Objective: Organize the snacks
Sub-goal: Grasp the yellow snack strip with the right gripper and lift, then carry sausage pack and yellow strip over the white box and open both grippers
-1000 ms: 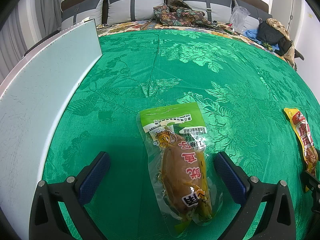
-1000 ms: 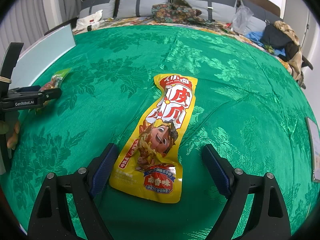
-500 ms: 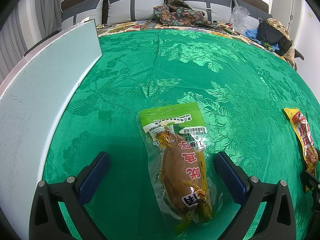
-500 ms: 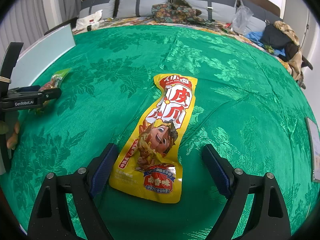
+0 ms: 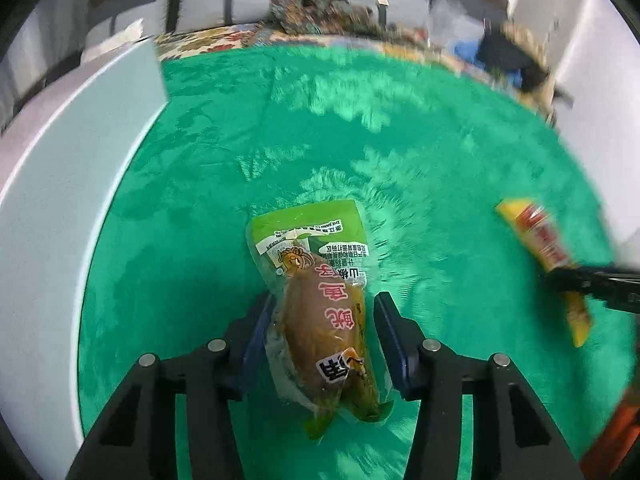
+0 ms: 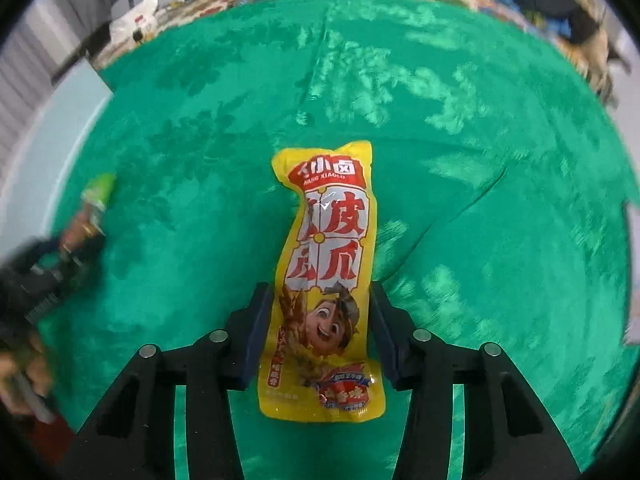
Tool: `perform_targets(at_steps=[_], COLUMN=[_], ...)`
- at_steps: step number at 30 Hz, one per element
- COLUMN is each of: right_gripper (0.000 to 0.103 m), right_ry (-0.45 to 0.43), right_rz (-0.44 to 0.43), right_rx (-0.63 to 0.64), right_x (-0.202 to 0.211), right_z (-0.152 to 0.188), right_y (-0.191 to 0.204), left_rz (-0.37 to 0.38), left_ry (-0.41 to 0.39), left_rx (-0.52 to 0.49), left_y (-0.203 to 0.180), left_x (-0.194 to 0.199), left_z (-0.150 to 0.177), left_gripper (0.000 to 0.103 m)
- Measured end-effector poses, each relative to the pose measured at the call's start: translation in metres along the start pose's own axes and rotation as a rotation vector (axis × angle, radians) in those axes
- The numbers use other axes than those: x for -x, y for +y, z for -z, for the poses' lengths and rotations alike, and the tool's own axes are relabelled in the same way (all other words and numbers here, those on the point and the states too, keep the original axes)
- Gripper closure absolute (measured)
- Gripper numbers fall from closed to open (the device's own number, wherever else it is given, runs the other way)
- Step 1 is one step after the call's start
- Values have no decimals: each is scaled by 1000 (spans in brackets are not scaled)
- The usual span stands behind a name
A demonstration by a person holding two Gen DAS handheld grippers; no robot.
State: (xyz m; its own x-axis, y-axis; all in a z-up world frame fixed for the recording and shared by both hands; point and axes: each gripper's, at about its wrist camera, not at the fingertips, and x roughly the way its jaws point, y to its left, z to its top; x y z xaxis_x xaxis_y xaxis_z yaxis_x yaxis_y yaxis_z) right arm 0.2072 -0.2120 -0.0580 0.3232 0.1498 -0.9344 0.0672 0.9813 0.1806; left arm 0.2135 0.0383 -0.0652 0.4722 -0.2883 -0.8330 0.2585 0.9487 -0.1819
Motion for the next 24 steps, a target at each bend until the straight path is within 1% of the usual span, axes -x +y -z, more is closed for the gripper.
perform_targets(at_steps=[1, 3, 4, 5, 6, 7, 8, 10, 11, 12, 13, 14, 15, 16, 17, 18, 19, 21, 23, 24], right_gripper=[54, 55, 67, 74, 94, 96, 96, 96, 96, 96, 93, 92, 72, 29, 23, 25, 25, 25, 27, 29], right_ry=[-5, -33, -63, -83, -93, -107, -126, -165, -179, -193, -205, -220, -221, -200, -156, -93, -55, 40, 118, 140], right_rz=[-60, -154, -208, -244, -295, -353, -390, -429, -458, -463, -451, -418, -387, -344, -296, -209, -140, -1, 59, 63], right_rx=[-46, -106, -111, -100, -88, -72, -38, 52, 85, 115, 137, 168, 193, 229, 275, 356, 418, 572, 638, 639], right_x=[7, 24, 38, 48, 56, 66, 76, 93, 100, 106, 109, 112, 111, 105, 91, 68, 51, 0, -34, -47], right_z=[0, -2, -7, -12, -18, -26, -34, -49, -55, -60, -62, -64, -63, -59, -54, -46, -39, -12, 9, 13], right_y=[-3, 1, 13, 26, 39, 60, 83, 132, 154, 171, 182, 195, 202, 208, 211, 217, 215, 223, 216, 209], left_rz=[39, 107, 128, 143, 145, 139, 126, 96, 81, 51, 36, 8, -18, -37, -69, -95, -116, -146, -180, -198], left_ry=[-22, -68, -91, -131, -159, -184, -205, -255, -267, -289, -299, -311, -316, -318, -317, -314, -308, -291, -277, -265], left_rx=[44, 124, 148, 176, 191, 206, 226, 266, 273, 283, 289, 301, 315, 325, 341, 353, 366, 393, 393, 388], left_y=[5, 17, 23, 35, 45, 55, 69, 101, 110, 126, 135, 150, 164, 176, 191, 204, 214, 234, 247, 251], left_x=[15, 47, 63, 87, 103, 118, 134, 169, 180, 197, 206, 219, 228, 233, 238, 239, 241, 240, 240, 238], left_z=[1, 0, -2, -5, -6, -8, -10, -10, -9, -8, -7, -4, -1, 2, 6, 9, 13, 25, 36, 42], left_gripper=[53, 53, 53, 53, 53, 53, 53, 53, 53, 53, 53, 53, 53, 53, 53, 53, 53, 53, 53, 52])
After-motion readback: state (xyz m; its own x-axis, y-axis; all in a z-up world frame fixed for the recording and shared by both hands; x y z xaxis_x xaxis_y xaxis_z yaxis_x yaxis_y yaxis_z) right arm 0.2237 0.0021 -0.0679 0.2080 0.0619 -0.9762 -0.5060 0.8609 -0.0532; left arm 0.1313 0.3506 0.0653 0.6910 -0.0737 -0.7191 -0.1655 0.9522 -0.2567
